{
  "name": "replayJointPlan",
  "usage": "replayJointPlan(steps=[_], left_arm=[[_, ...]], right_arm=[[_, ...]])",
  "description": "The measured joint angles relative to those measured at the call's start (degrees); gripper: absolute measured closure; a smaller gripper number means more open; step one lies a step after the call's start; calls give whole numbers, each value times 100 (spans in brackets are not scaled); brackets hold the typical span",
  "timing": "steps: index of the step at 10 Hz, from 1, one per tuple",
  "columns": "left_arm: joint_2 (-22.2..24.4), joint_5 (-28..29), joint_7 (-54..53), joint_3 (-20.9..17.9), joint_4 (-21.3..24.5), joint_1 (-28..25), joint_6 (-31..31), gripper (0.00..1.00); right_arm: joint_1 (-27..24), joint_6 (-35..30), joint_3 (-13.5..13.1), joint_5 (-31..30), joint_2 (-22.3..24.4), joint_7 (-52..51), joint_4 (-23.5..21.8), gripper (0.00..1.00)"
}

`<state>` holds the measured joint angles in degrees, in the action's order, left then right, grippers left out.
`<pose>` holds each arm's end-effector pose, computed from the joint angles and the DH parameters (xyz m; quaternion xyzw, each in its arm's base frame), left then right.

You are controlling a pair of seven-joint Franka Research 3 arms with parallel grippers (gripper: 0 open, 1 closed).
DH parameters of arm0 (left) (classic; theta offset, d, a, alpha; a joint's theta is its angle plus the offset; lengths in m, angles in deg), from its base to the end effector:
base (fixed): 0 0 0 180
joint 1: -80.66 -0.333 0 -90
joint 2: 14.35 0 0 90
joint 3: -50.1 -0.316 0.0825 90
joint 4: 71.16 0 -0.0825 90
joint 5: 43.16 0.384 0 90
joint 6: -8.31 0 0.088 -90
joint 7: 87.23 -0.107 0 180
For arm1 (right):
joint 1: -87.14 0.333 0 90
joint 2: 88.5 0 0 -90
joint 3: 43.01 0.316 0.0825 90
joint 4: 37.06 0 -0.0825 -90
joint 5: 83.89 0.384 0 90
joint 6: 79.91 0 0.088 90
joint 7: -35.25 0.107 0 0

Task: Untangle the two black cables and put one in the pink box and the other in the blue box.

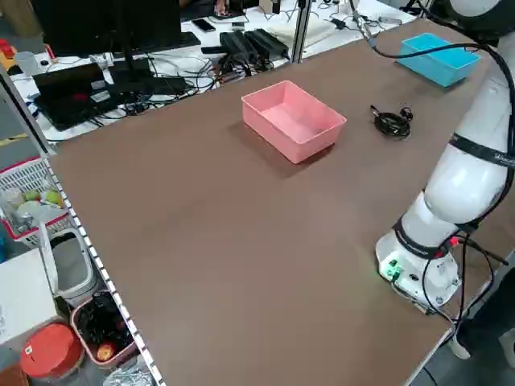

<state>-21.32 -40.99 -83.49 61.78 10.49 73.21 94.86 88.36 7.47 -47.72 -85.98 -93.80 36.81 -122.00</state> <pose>0.5848 -0.0311 0.6196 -0.9998 0.0029 0.0163 0.0078 0.5770 -0.0369 0.6099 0.9985 -0.0443 -0.0252 0.0216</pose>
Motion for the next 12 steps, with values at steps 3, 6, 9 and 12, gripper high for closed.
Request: replayJointPlan(steps=[3,6,9,12], left_arm=[[1,-1,-29,4,5,10,-51,0],[1,-197,1303,299,31,43,-195,0],[-78,-361,3509,916,178,98,-286,0],[-541,-360,5996,1474,312,496,108,0]], right_arm=[[2,26,1,0,58,0,-52,0],[188,154,12,87,63,332,-96,0],[980,755,47,192,60,1955,-460,0],[1217,1015,46,648,63,2789,-714,0]])
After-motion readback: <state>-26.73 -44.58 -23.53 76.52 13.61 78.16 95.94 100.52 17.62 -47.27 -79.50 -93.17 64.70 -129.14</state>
